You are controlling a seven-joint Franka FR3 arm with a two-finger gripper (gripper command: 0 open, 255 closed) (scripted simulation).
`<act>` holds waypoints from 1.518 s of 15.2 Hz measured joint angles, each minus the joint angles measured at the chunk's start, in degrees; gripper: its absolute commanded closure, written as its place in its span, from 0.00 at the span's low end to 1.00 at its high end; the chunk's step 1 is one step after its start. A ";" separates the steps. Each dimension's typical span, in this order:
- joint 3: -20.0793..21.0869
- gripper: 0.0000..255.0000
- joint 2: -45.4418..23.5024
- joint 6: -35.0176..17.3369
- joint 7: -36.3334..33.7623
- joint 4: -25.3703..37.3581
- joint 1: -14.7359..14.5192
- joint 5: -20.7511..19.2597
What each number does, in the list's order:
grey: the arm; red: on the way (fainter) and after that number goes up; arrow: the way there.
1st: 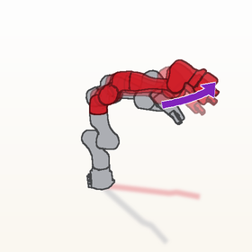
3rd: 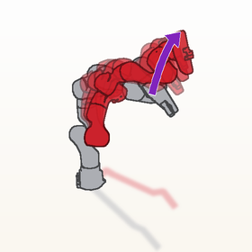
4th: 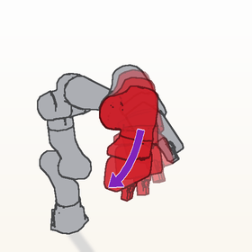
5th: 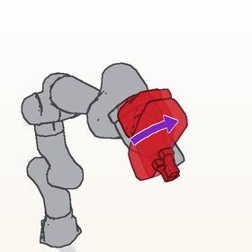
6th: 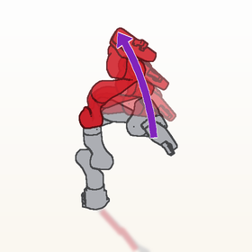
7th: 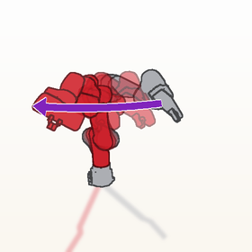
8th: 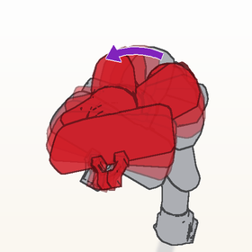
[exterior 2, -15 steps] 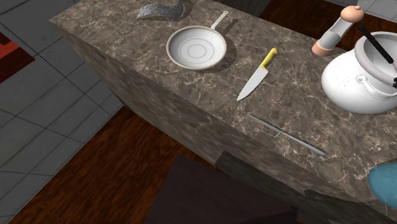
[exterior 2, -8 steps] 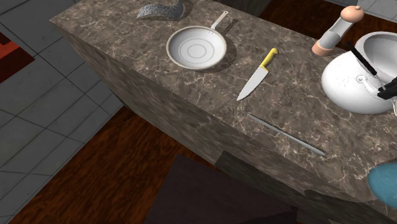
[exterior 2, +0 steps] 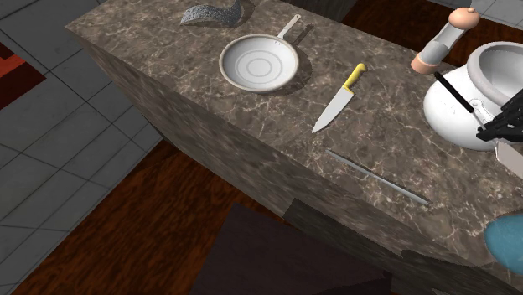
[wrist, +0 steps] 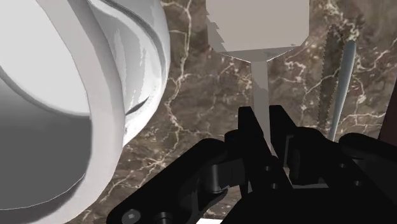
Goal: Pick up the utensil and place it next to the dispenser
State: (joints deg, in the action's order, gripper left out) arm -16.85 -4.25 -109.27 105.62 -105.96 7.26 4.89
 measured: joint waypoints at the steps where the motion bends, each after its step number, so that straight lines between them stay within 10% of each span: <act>1: 0.00 1.00 -0.15 -0.78 0.09 -0.65 0.01 0.07; 23: 0.39 1.00 -3.45 -16.34 2.49 -9.97 0.28 2.96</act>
State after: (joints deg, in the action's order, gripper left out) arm -16.46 -7.70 -125.61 108.11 -115.93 7.54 7.84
